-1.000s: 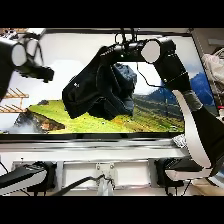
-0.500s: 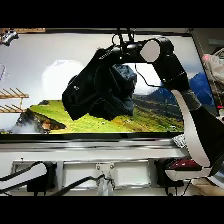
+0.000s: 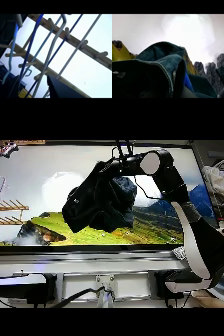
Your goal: Fold the clothes and pants, and hang the long-sleeved shirts on hangers.
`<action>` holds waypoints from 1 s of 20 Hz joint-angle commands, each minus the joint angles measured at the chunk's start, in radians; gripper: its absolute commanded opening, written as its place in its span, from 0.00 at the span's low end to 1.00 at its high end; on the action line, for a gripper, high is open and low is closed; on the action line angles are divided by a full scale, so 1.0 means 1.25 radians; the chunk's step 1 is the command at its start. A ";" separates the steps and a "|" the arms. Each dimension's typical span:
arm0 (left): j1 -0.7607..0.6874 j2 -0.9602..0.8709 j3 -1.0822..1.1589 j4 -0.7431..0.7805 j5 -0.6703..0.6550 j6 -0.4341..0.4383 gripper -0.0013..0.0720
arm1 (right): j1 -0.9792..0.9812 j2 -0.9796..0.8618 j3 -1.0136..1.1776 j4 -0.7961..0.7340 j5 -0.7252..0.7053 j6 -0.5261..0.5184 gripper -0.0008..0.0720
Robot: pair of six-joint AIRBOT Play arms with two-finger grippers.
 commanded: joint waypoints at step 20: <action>0.033 -0.136 0.000 0.005 0.136 0.020 0.12 | 0.000 0.000 0.000 -0.011 0.025 0.022 0.08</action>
